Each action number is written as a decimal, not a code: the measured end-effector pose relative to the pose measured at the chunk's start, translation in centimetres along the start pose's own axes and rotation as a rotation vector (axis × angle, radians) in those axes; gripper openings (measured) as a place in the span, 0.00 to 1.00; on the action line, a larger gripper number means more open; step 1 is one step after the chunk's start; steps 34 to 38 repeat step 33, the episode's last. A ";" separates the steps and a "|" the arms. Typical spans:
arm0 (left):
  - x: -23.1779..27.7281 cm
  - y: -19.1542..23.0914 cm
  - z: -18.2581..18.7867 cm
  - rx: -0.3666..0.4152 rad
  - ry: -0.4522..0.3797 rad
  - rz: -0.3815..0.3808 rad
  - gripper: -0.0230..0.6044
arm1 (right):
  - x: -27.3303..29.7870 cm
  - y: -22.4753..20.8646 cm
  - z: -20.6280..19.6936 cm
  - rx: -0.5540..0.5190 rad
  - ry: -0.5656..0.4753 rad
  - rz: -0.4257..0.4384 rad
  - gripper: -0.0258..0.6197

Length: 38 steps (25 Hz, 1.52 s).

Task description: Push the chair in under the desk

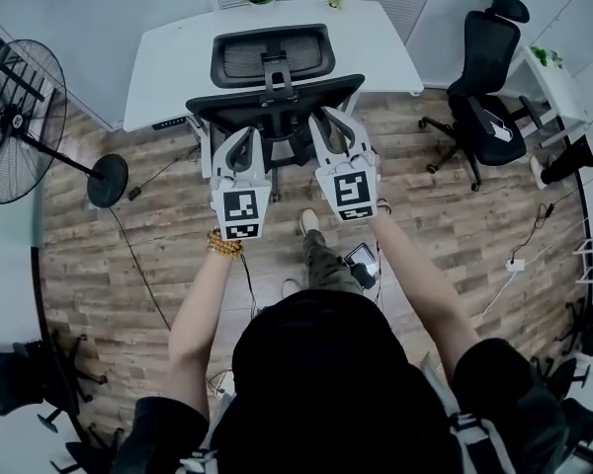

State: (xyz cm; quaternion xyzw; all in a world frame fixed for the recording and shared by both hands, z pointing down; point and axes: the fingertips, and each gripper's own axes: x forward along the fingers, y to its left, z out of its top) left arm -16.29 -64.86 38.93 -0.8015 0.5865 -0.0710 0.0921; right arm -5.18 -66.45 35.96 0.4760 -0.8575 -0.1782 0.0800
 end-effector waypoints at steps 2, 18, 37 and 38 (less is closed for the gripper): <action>-0.5 -0.4 -0.2 -0.001 0.000 0.003 0.04 | -0.2 0.2 -0.6 0.007 0.013 -0.005 0.07; -0.3 3.2 -5.4 -0.031 0.097 0.006 0.04 | 3.4 1.9 -5.1 0.031 0.110 0.121 0.04; 6.9 5.6 -7.5 0.009 0.158 0.002 0.04 | 9.4 -4.1 -9.5 0.009 0.130 0.344 0.04; 6.9 5.6 -7.5 0.009 0.158 0.002 0.04 | 9.4 -4.1 -9.5 0.009 0.130 0.344 0.04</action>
